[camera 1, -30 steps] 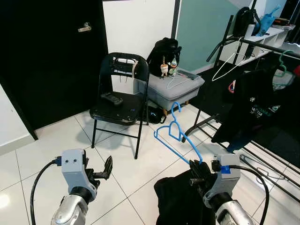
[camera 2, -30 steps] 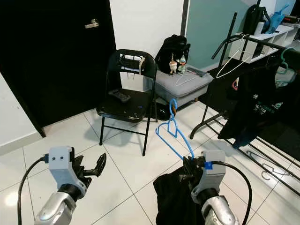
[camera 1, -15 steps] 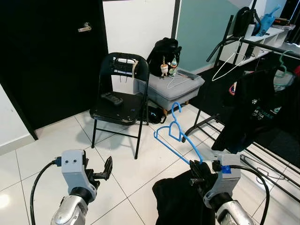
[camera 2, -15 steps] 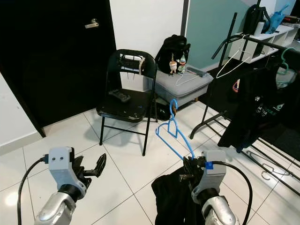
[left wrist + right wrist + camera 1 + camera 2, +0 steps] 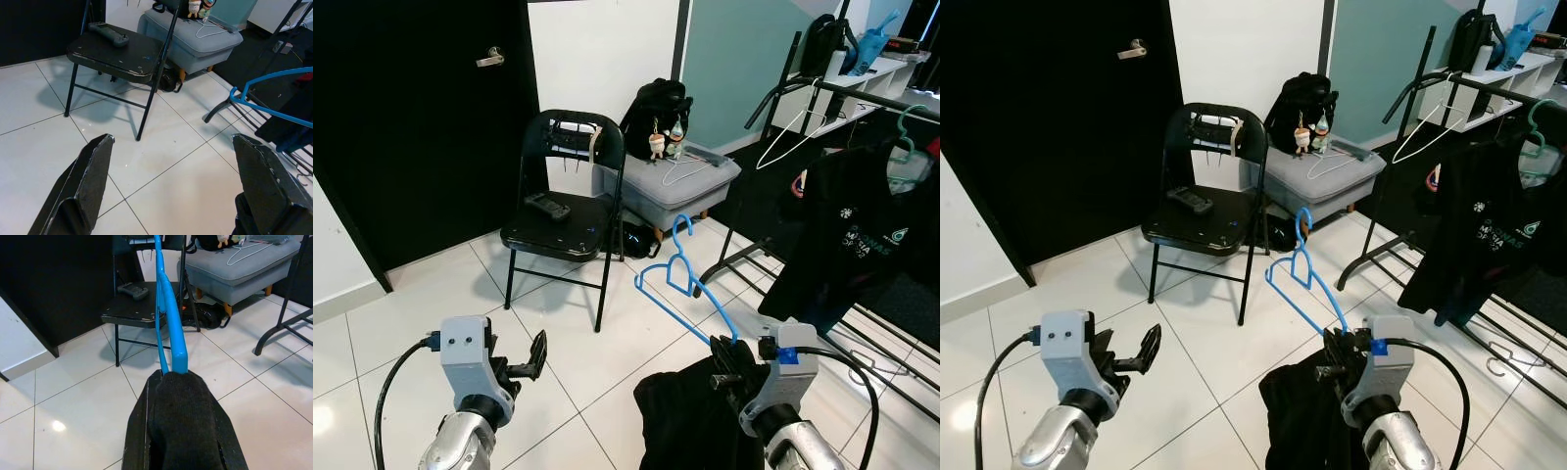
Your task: Hang hanger
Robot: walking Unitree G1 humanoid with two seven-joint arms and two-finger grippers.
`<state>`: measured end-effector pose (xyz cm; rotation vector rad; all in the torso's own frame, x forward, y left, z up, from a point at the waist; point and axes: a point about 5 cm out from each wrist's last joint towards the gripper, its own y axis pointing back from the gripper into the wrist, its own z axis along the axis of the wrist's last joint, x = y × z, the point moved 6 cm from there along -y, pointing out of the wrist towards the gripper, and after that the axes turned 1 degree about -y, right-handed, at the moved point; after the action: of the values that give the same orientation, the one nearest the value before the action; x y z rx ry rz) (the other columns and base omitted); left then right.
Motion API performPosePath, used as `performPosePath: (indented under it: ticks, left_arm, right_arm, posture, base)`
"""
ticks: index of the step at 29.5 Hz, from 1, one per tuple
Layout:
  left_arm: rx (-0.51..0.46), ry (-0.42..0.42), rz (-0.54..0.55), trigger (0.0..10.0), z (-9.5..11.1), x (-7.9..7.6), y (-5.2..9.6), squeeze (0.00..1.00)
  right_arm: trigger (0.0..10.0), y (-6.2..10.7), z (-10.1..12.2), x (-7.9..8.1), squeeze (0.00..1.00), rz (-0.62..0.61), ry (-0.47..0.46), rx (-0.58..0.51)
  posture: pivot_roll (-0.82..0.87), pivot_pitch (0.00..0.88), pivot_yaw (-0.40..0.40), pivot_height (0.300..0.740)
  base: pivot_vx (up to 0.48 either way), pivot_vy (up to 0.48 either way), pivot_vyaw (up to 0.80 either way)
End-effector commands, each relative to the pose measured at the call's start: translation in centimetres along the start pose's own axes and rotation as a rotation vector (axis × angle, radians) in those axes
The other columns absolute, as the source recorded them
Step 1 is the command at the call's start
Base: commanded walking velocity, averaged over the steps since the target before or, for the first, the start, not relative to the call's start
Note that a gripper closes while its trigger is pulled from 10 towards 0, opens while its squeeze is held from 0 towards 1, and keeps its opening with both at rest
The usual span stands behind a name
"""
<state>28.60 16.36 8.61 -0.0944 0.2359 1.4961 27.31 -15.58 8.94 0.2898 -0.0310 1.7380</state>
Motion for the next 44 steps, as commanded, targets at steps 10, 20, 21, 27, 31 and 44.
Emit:
performPosePath:
  ticks: [10, 20, 21, 27, 31, 44]
  left_arm:
    - [0.008, 0.003, 0.006, 10.0, 0.04, 0.2, 0.08, 0.0]
    - [0.008, 0.005, 0.006, 10.0, 0.02, 0.15, 0.08, 0.0]
    - [0.008, 0.005, 0.006, 10.0, 0.0, 0.15, 0.08, 0.0]
    - [0.011, 0.006, 0.006, 10.0, -0.09, 0.15, 0.07, 0.0]
    - [0.012, 0.006, 0.006, 10.0, -0.15, 0.15, 0.07, 0.0]
    - [0.011, 0.001, 0.023, 10.0, -0.41, 0.43, 0.11, 0.0]
  right_arm:
    - [10.0, -0.02, 1.32, 0.23, 0.0, 0.008, 0.003, -0.043]
    - [10.0, -0.01, 1.25, 0.18, 0.0, 0.007, 0.003, -0.04]
    - [10.0, -0.01, 1.23, 0.16, 0.0, 0.007, 0.003, -0.04]
    - [10.0, -0.02, 1.16, 0.14, 0.0, 0.007, 0.004, -0.038]
    - [10.0, -0.02, 1.12, 0.12, 0.0, 0.007, 0.005, -0.037]
    - [10.0, -0.14, 0.58, 0.18, 0.0, 0.019, 0.007, -0.016]
  posture:
    - [-0.07, 0.0, -0.013, 0.74]
    - [-0.07, 0.0, -0.015, 0.74]
    - [-0.07, 0.0, -0.015, 0.74]
    - [-0.07, 0.0, -0.015, 0.74]
    - [-0.07, 0.0, -0.015, 0.74]
    - [-0.06, 0.0, -0.042, 0.74]
  base:
    - [0.0, 0.0, 0.0]
    - [0.0, 0.0, 0.0]
    - [0.0, 0.0, 0.0]
    - [0.0, 0.0, 0.0]
    - [0.0, 0.0, 0.0]
    - [0.0, 0.0, 0.0]
